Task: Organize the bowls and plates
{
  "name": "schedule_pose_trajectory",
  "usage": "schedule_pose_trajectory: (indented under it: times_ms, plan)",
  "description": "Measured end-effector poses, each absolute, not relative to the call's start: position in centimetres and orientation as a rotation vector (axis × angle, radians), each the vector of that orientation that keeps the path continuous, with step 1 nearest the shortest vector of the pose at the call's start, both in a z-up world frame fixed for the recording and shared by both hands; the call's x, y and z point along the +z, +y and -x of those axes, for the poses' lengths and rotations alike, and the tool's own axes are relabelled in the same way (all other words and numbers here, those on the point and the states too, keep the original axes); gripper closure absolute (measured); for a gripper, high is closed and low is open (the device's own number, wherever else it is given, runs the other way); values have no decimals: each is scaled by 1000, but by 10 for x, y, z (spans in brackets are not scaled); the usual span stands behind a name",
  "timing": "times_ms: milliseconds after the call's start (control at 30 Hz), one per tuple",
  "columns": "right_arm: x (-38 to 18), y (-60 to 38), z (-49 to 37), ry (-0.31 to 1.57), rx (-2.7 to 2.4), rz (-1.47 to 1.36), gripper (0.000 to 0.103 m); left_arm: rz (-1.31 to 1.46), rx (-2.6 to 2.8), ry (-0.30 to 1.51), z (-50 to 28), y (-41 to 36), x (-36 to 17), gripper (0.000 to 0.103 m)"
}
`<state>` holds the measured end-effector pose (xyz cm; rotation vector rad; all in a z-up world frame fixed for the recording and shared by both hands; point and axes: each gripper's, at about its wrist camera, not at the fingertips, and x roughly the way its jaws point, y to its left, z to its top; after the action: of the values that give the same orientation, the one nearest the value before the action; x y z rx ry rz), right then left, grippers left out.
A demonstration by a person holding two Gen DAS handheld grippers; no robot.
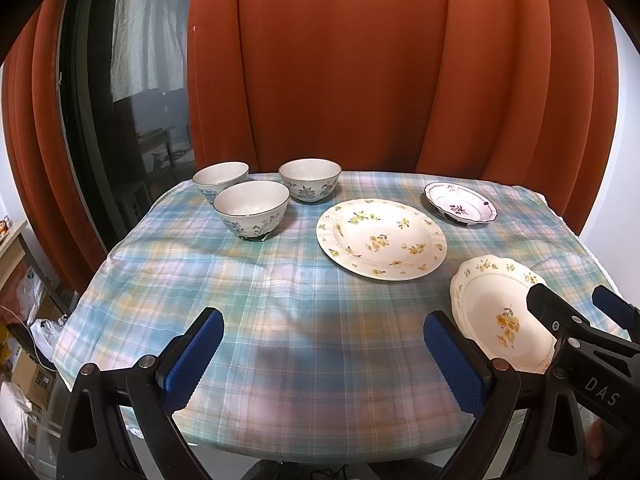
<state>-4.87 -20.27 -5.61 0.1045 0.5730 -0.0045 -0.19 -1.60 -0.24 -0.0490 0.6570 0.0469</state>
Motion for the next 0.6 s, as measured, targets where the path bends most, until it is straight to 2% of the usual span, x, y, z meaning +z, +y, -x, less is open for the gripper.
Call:
schedule_pose_trajectory:
  times_ms: [600]
  plan:
    - [-57,-203,48,582,-6,-102,0,39,46,663,2,-18,-7,2]
